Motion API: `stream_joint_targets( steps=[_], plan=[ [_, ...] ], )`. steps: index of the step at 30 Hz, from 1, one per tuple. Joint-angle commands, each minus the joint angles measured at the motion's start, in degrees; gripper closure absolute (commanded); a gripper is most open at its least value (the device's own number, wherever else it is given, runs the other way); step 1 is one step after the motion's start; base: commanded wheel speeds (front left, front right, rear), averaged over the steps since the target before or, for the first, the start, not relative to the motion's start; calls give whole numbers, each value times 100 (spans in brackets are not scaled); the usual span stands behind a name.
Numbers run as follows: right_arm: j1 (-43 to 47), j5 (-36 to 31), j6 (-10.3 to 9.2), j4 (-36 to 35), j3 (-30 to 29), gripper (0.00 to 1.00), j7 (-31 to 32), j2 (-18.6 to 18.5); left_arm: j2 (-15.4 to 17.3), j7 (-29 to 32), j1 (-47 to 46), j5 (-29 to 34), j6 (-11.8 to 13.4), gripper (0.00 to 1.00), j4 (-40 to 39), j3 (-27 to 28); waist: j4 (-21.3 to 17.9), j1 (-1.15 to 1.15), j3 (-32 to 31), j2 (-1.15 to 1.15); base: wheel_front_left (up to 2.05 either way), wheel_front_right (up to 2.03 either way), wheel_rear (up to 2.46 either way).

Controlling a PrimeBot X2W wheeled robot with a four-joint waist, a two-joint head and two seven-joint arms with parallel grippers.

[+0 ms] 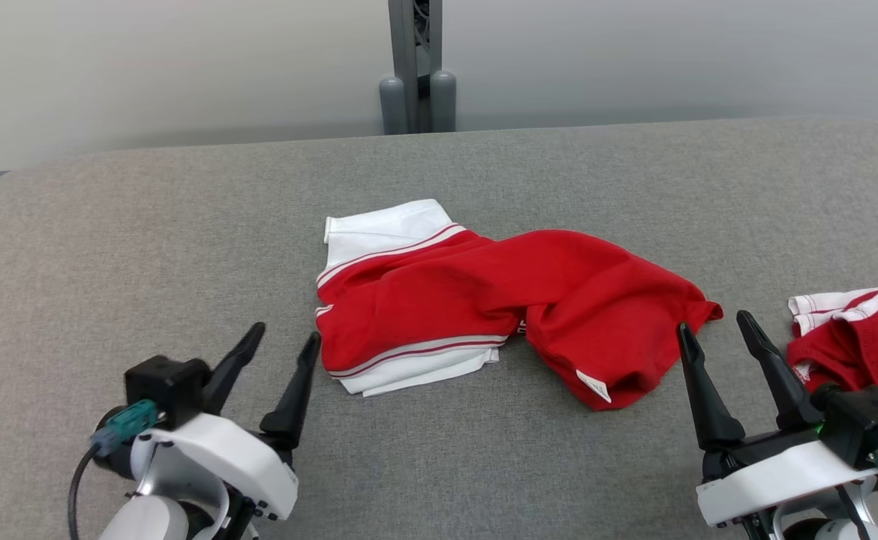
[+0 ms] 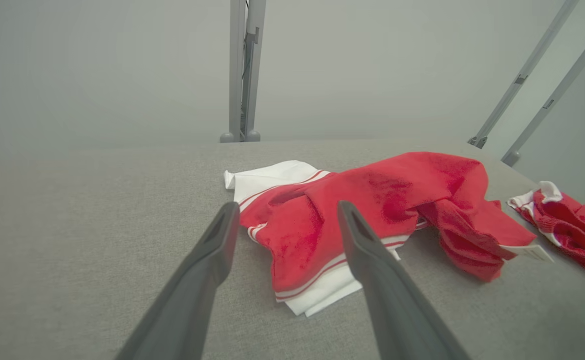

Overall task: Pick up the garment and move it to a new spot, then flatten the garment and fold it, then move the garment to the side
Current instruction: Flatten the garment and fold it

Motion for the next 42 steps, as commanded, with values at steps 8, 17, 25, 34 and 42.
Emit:
stream_joint_targets(
  steps=[8, 17, 25, 34, 42],
  plan=[
    [-215, 105, -2, 37, 99, 0, -102, -22, -213, 559, -934, -572, -544, 0, 1216, -168, -382, 0, 338, 0, 0, 0, 0],
    [-368, 133, -2, 138, 121, 0, -234, -22, -299, 803, -1668, -1071, -774, 0, 2547, -21, -589, 0, 647, 0, 0, 0, 0],
    [-440, 105, -2, 205, 13, 0, -304, -22, -278, 852, -1644, -1358, -938, 100, 2689, -283, -508, 0, 760, 0, 0, 0, 0],
    [-442, 12, -2, 143, -158, 0, -224, -22, 77, 325, -612, -848, -625, 100, 1791, -532, -189, 0, 838, 0, 0, 0, 0],
    [-435, -75, -2, 49, -267, 0, -45, -23, 10, 257, 182, -853, -314, 100, 1545, -651, 103, 0, 855, 0, 0, 0, 0]
  ],
)
